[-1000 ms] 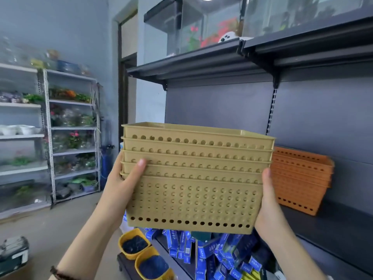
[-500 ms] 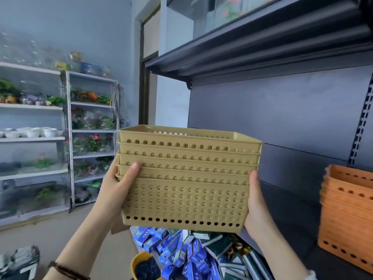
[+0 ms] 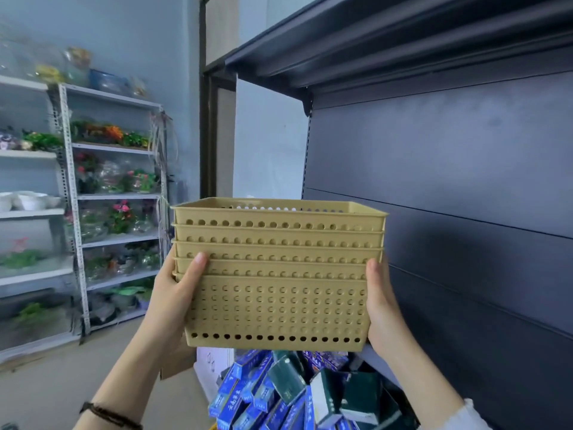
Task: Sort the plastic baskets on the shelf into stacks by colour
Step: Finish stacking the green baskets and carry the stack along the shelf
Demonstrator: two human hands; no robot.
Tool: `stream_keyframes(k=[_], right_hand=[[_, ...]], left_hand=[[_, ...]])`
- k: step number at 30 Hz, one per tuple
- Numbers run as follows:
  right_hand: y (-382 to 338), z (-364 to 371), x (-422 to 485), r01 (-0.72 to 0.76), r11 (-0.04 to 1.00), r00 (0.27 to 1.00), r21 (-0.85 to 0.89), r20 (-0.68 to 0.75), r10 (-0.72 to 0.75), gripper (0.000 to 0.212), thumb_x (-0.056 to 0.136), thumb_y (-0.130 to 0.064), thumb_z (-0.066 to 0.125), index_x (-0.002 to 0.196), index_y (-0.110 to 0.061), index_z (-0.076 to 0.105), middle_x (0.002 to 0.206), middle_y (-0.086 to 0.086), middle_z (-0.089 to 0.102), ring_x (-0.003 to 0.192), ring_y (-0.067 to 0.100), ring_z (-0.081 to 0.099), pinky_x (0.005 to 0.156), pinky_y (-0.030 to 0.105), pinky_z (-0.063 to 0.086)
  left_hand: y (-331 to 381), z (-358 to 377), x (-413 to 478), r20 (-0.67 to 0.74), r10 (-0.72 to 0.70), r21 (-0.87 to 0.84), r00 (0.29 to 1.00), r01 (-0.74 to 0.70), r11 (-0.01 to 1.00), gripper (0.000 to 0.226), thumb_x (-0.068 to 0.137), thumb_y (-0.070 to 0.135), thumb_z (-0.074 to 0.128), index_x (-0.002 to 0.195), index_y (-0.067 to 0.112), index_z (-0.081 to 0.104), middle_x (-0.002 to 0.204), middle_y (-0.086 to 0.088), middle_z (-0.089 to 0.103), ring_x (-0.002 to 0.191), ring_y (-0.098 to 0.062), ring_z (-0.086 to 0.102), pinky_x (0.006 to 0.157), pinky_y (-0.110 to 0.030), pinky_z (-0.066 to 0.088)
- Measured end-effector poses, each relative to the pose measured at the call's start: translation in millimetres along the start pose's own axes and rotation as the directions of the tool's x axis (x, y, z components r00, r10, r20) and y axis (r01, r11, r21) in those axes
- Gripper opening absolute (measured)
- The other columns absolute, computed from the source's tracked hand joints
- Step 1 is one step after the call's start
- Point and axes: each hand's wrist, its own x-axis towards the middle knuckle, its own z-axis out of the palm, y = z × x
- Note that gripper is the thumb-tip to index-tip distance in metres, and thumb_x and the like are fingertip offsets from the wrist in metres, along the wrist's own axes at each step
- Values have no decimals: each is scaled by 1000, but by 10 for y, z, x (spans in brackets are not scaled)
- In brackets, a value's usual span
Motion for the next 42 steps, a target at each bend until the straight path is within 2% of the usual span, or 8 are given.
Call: stream_keyframes(k=[4, 9, 14, 20, 27, 31, 37, 42], right_hand=[[260, 340, 448, 18, 1000, 999, -10, -37, -19, 114, 42, -86, 66, 142, -42, 34, 110, -24, 70, 99, -5, 66, 68, 16, 55], [463, 688, 896, -13, 1000, 993, 6, -115, 14, 93, 62, -65, 66, 144, -48, 26, 123, -16, 62, 93, -7, 67, 62, 15, 54], [589, 685, 1304, 17, 997, 963, -81, -267, -39, 123, 28, -79, 76, 136, -52, 23, 88, -40, 67, 81, -18, 64, 58, 8, 51], [816, 525, 1728, 43, 988, 927, -152, -364, -96, 91, 34, -81, 75, 110, -76, 24, 114, -33, 61, 100, -14, 61, 75, 15, 52], [1119, 427, 2099, 27, 946, 887, -323, -428, -171, 102, 45, -83, 69, 130, -71, 14, 131, -30, 53, 113, -13, 55, 91, 19, 42], [1297, 422, 2282, 17, 919, 859, -395, -464, -216, 88, 57, -73, 69, 126, -72, 14, 134, -34, 45, 119, -14, 49, 91, 14, 40], [1463, 397, 2692, -22, 913, 816, -408, -534, -219, 103, 48, -82, 68, 132, -65, 12, 130, -33, 48, 115, -16, 50, 89, 14, 41], [1578, 398, 2977, -70, 920, 784, -387, -592, -190, 115, 50, -81, 68, 145, -51, 10, 143, -16, 45, 125, -2, 50, 97, 23, 42]], left_hand=[[-269, -120, 753, 133, -34, -42, 991, 40, 998, 9, 95, 31, 59, 104, 29, 59, 81, 19, 76, 72, 5, 71, 56, -14, 54], [-618, -176, 1726, 284, -39, -58, 958, 58, 997, 59, 63, 64, 69, 115, 35, 61, 107, 11, 74, 102, -11, 69, 89, -37, 54], [-1008, 147, 2335, 398, -36, -77, 917, 72, 994, 75, 65, 63, 65, 129, 25, 58, 118, 6, 72, 105, -11, 69, 88, -32, 52], [-1468, 695, 2921, 499, -26, -123, 866, 101, 987, 31, 80, 51, 69, 107, 38, 60, 103, 15, 72, 91, 5, 69, 76, -22, 51], [-1869, 1140, 3521, 665, -26, -167, 746, 183, 969, 75, 55, 70, 78, 115, 29, 58, 102, 13, 76, 92, 2, 71, 70, -16, 57], [-2135, 1297, 3796, 682, -40, -112, 730, 158, 981, 22, 89, 40, 64, 109, 36, 55, 103, 14, 69, 85, 16, 66, 77, -16, 53], [-2392, 1581, 4253, 736, -30, -67, 676, 117, 991, 20, 99, 28, 54, 118, 28, 55, 104, 17, 67, 83, 21, 62, 69, -3, 47], [-2544, 1773, 4485, 751, -20, -102, 661, 146, 984, 25, 99, 25, 52, 124, 27, 54, 113, 16, 65, 87, 19, 63, 79, -11, 48]])
